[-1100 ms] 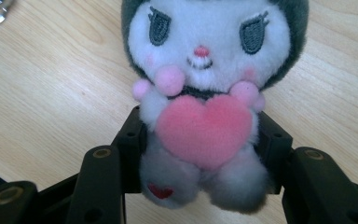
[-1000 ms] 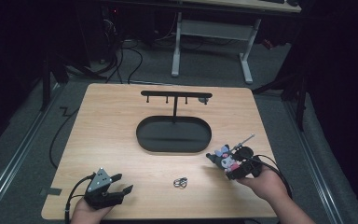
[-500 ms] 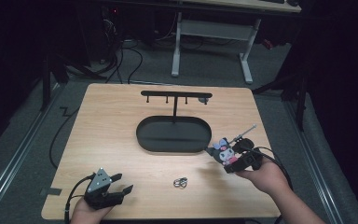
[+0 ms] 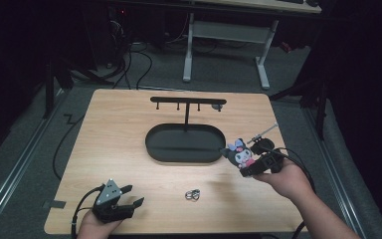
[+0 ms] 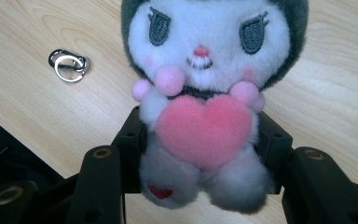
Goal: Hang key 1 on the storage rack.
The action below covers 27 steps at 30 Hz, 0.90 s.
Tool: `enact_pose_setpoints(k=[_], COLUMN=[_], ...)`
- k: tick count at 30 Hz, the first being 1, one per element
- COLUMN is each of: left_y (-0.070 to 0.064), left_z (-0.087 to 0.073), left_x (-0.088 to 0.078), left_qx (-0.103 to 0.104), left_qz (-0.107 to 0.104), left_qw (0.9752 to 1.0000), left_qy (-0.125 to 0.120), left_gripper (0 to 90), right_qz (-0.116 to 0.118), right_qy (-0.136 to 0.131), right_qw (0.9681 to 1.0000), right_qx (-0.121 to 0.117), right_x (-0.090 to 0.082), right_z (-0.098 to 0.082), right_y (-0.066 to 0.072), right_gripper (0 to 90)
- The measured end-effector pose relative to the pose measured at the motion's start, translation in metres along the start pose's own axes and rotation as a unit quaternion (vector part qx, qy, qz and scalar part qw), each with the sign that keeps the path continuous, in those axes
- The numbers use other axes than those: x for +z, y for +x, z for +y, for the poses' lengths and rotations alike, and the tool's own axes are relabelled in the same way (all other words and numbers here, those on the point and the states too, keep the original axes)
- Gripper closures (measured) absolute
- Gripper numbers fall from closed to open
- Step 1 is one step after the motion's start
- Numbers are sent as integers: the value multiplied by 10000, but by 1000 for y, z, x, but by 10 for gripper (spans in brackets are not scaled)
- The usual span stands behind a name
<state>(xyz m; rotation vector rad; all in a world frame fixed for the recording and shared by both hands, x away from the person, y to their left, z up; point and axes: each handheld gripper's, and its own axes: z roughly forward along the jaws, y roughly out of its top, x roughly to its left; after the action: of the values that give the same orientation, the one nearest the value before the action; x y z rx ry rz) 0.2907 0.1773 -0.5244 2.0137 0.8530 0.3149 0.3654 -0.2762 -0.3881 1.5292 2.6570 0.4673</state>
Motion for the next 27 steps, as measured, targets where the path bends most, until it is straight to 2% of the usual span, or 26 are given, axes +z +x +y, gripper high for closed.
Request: enact_pose_setpoints(k=[15,27], left_y=[0,0], left_z=[-1,-2], left_x=[-4,-4], left_qx=[56,78], left_qz=[9,40], left_qw=[10000,10000], left_qy=[-30,-5], left_gripper=[367,366], right_qz=[-54,-49], right_qy=[-44,-157], right_qw=[10000,9998], right_qx=[-58,-123], right_x=[-12,-24], right_z=[21,48], right_y=[7,10], right_gripper=[492,492])
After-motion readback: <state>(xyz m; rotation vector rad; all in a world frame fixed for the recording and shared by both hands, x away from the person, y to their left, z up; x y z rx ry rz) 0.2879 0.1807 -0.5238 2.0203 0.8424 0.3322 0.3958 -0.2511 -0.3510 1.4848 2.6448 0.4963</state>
